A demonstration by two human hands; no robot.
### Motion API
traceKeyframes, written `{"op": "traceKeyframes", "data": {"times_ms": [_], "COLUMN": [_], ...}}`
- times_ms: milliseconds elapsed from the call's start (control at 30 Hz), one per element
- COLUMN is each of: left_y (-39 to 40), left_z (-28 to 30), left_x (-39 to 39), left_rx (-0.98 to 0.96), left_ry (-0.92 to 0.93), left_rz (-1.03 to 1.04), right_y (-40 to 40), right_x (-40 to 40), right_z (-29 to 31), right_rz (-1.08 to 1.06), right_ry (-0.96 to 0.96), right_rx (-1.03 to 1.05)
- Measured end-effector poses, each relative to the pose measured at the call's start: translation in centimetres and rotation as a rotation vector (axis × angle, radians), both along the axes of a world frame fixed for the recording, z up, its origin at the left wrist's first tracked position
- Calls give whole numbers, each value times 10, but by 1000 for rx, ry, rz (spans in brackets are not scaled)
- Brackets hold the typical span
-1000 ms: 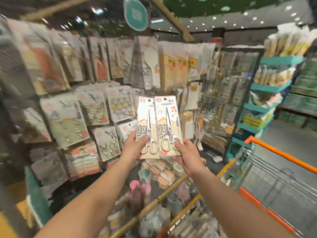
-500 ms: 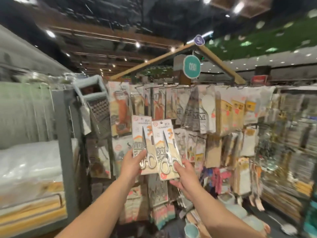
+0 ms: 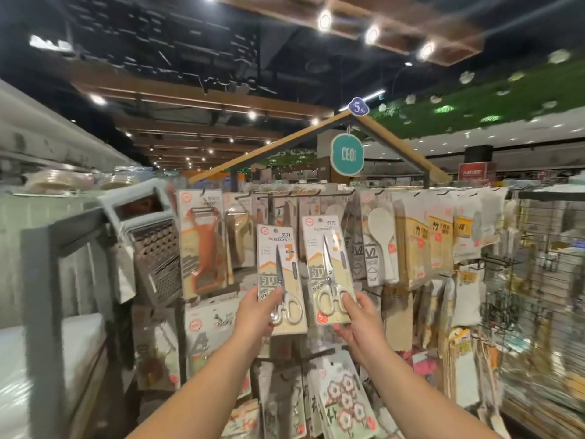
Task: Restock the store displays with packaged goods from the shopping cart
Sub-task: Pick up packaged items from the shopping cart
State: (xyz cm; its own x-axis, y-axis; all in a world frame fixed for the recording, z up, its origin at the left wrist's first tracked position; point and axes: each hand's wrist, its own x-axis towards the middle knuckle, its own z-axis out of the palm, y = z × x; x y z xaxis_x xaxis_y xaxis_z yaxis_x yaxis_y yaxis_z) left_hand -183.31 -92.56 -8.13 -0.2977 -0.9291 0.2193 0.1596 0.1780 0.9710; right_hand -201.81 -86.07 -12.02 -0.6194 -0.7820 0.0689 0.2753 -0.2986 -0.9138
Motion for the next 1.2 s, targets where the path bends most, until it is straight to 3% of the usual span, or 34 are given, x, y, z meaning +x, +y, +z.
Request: {"op": "traceKeyframes", "data": {"times_ms": [333, 767, 1200], "left_y": [-23, -26, -10], "left_z": [46, 27, 21], "left_x": [-83, -122, -112], "left_rx": [-59, -23, -75], "left_ry": [-59, -68, -93], "left_rz": [-37, -1, -33], "right_y": [-23, -42, -19], "right_x": [-108, -143, -134], "right_z": [63, 87, 98], "right_rz": [-106, -136, -177], "right_ry": [12, 136, 257], "right_rx": [-69, 12, 57]}}
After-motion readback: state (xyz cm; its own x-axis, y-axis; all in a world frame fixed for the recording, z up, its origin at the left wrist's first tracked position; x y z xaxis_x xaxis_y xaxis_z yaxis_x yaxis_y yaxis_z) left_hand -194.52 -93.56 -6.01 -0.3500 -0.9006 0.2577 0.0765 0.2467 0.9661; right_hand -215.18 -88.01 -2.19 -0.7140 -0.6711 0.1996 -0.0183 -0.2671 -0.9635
